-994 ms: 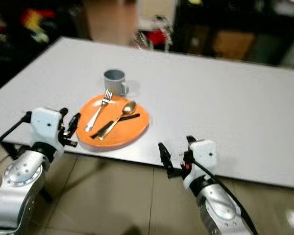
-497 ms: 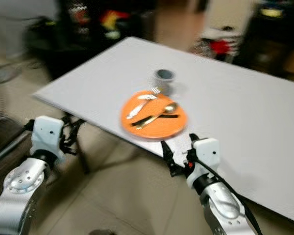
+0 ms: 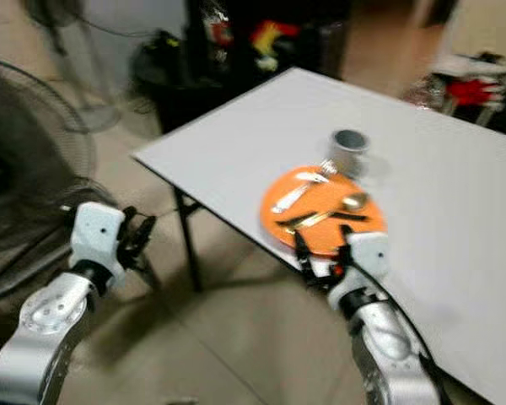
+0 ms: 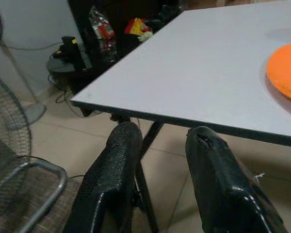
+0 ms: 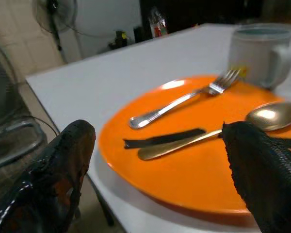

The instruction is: Setting the table

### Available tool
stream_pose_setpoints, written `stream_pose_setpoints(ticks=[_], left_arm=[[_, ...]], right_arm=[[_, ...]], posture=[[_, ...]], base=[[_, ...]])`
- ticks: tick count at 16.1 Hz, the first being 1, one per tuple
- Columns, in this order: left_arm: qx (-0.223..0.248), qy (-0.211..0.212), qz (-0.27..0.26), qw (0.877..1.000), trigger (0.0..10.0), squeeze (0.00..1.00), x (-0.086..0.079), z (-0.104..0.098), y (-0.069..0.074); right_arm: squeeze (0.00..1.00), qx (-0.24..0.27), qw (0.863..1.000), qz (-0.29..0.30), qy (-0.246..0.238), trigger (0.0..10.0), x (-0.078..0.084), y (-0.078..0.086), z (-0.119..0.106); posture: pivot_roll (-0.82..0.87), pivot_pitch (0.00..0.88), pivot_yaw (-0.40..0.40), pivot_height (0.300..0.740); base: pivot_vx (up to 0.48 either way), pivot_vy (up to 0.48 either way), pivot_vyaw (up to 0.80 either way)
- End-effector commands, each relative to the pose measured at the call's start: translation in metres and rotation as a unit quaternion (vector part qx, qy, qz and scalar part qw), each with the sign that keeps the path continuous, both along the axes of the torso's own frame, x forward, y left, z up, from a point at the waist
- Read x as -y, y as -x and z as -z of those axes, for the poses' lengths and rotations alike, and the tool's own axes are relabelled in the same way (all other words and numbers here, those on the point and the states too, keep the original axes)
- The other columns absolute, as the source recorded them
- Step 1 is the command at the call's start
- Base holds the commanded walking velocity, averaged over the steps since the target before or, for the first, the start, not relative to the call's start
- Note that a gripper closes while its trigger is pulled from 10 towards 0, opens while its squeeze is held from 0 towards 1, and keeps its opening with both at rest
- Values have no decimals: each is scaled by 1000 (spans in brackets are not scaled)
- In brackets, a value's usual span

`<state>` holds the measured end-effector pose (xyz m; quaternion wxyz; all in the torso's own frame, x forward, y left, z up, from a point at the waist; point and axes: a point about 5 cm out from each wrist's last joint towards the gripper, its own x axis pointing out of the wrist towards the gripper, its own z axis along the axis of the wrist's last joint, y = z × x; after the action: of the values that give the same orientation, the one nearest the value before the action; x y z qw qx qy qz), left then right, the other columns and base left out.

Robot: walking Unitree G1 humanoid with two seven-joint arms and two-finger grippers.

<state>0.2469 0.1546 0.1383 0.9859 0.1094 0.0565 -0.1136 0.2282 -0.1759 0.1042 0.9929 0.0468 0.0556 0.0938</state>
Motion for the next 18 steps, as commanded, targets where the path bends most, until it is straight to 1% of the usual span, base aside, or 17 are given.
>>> stream_pose_setpoints(ticks=[1,3,4,5,6,7,9,11,12,15,17,18], left_arm=[[-13,-9,-6,1000,10000,0,-4,6,2],[-4,-11,-5,1000,10000,0,-3,2,2],[-3,-13,-3,1000,10000,0,-3,1,3],[-4,-20,-5,1000,10000,0,-4,2,4],[-13,-8,-8,1000,10000,0,-4,2,6],[-17,-5,-1,1000,10000,0,-3,1,10],[-24,-11,4,1000,10000,0,-4,1,16],[-18,-4,-25,1000,10000,0,-8,0,14],[-6,-12,-48,999,10000,0,-9,3,9],[-12,1,-56,998,10000,0,-8,6,14],[-11,9,-52,999,10000,0,-7,4,12],[-11,14,-54,998,10000,0,-8,3,10]], right_arm=[[0,14,1000,-9,9,10000,-1,-5,-4],[0,13,1000,-20,11,10000,0,-9,-5],[0,14,1000,-24,9,10000,-1,-14,-4],[0,18,999,-29,11,10000,-3,-17,-2],[0,25,999,-38,10,10000,-4,-20,-3],[0,29,999,-40,7,10000,-5,-22,-4],[0,33,999,-42,2,10000,-4,-26,-4],[0,35,999,-37,-11,10000,-3,-32,-5],[0,36,998,-39,-17,10000,-4,-28,-6],[0,27,999,-23,-24,10000,0,-15,-4],[0,22,999,-16,-31,10000,0,-12,-3],[0,15,999,-16,-34,10000,-2,-9,0]], posture=[[8,0,5,740],[24,0,-11,740],[31,0,-14,740],[32,0,0,740],[33,0,9,740],[32,0,13,740],[38,0,19,740],[60,0,-6,740],[55,0,-5,740],[68,0,-28,740],[71,0,-33,740],[59,0,-17,740]], base=[[0,0,800],[0,0,800],[0,0,800],[0,0,800],[0,0,800],[0,0,800],[0,0,800],[0,0,800],[0,0,800],[0,0,800],[0,0,800],[0,0,800]])
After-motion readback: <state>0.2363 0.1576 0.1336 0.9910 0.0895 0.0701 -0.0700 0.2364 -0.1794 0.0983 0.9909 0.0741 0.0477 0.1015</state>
